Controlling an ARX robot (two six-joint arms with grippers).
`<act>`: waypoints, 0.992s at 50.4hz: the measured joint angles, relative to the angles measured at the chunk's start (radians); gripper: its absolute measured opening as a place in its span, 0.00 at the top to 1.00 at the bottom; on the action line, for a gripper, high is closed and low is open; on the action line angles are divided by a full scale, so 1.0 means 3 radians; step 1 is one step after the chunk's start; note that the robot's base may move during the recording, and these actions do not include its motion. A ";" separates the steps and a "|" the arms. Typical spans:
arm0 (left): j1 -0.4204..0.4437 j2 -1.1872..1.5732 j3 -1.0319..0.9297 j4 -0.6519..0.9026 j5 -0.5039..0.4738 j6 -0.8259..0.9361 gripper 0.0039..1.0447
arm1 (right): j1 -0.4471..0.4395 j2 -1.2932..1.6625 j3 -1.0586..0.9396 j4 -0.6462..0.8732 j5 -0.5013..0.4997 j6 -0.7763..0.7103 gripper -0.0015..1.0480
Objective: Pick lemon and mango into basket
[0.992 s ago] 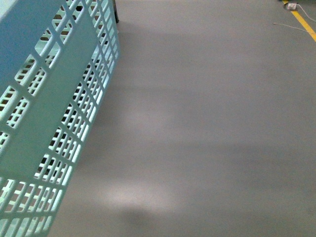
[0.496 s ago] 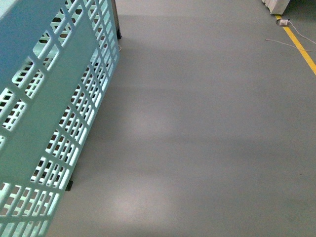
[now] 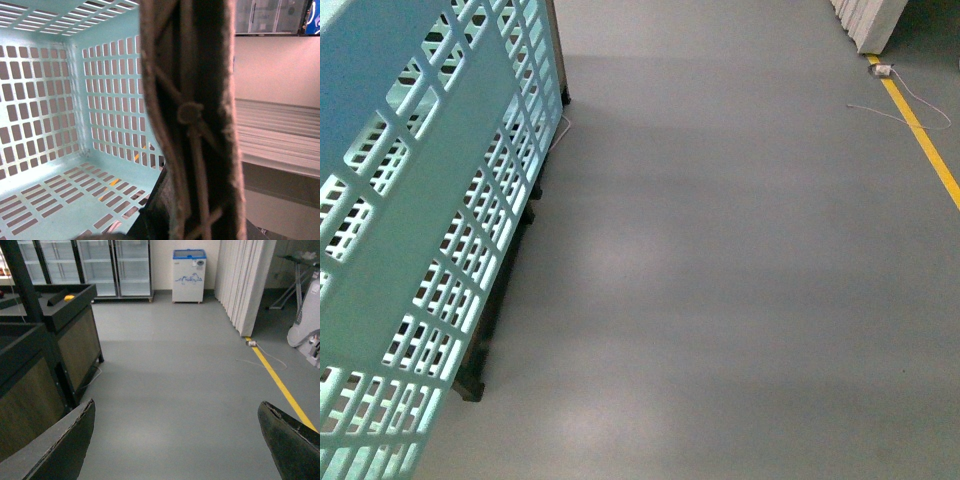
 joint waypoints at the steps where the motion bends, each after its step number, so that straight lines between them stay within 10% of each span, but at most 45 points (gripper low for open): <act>1: 0.0000 0.0000 0.0000 0.0001 -0.0001 0.0000 0.96 | 0.0000 -0.0001 0.0000 0.0000 0.0000 0.0000 0.08; 50: -0.0004 -0.0005 0.0001 0.0000 0.0013 -0.0014 0.96 | 0.0000 -0.0001 0.0000 0.0000 0.0010 0.0000 0.08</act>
